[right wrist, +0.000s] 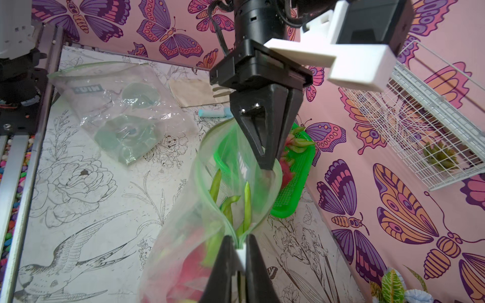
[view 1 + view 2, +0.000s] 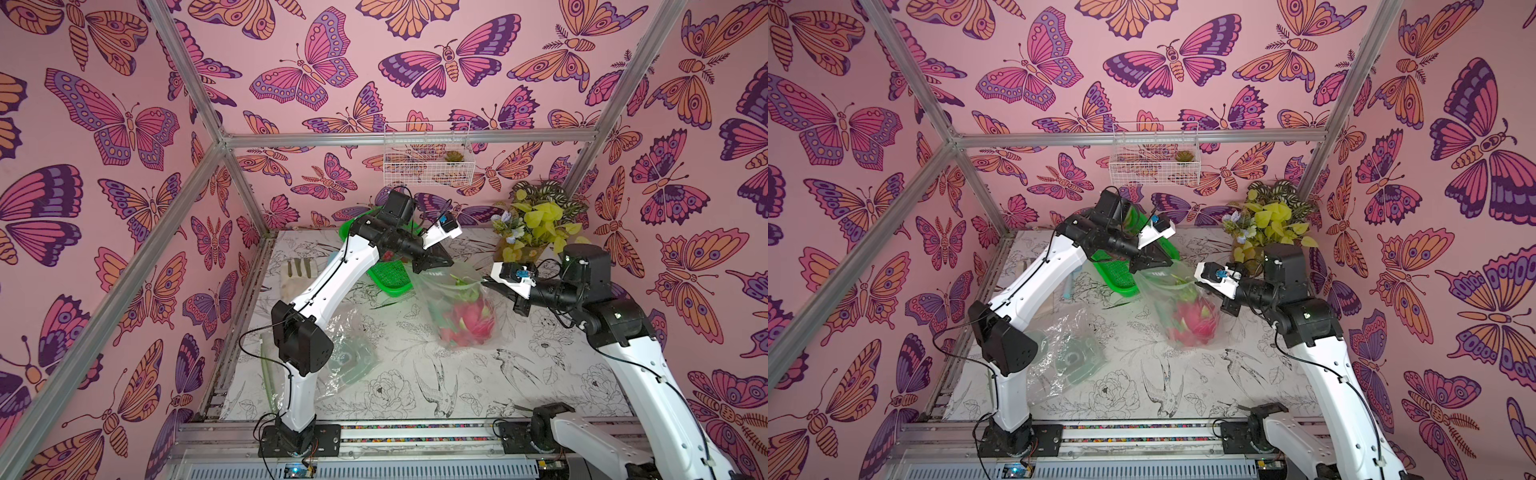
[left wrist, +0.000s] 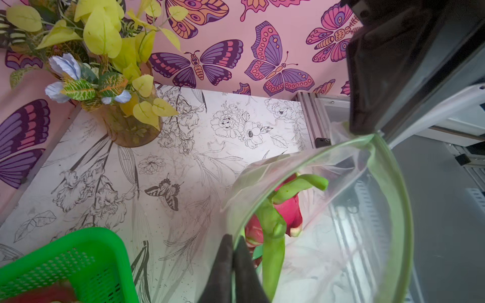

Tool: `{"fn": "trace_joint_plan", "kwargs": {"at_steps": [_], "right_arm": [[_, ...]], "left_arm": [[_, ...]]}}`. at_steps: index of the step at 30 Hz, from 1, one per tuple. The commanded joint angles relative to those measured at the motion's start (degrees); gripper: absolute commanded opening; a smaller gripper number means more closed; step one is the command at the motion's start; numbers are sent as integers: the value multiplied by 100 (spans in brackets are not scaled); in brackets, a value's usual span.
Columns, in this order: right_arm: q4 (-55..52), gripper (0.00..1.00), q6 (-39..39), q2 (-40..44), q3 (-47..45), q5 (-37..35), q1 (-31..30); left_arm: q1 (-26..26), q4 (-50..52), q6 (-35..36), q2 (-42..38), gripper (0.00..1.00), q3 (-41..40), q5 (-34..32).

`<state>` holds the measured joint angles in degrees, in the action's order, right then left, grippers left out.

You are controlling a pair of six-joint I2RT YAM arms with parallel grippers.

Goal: Open the zip-top bag and take out the dragon fruit
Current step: Open the zipper of the food storage bag at the center of the board.

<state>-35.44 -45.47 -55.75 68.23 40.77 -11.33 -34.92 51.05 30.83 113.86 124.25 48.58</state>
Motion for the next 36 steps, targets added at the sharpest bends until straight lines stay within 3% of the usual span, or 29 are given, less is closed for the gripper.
{"fn": "trace_joint_plan", "kwargs": {"at_steps": [1, 4, 5, 10, 13, 18, 21, 24, 36], "right_arm": [[1051, 24, 926, 261, -222, -511, 24], [1949, 59, 2564, 393, -287, -1719, 26], [1918, 64, 2907, 362, -156, -2059, 24], [359, 71, 4841, -232, 1220, -3666, 20], [-769, 65, 6058, -529, 1979, -4587, 26], [-1711, 59, 7269, -704, 2517, -3885, 21], [-1740, 62, 7710, -727, 2394, -3067, 22], [-1590, 53, 8159, -714, 2068, -2511, 17], [-1871, 54, 8407, -566, 1906, -2449, -258]], "left_arm": [[-14, -59, -535, 126, 0, 336, -1], [-41, -390, -1293, 154, 0, 459, -314], [-61, -531, -1545, 145, 0, 460, -455], [-296, -1132, -2628, -1, 0, 443, -1589], [-522, -1325, -3134, -108, 0, 425, -2493], [-802, -1645, -3861, -158, 0, 424, -3667], [-940, -1736, -4073, -153, 0, 460, -4110], [-1052, -1779, -4309, -120, 0, 525, -4423], [-1290, -1765, -4537, 22, 0, 913, -5256]]}}
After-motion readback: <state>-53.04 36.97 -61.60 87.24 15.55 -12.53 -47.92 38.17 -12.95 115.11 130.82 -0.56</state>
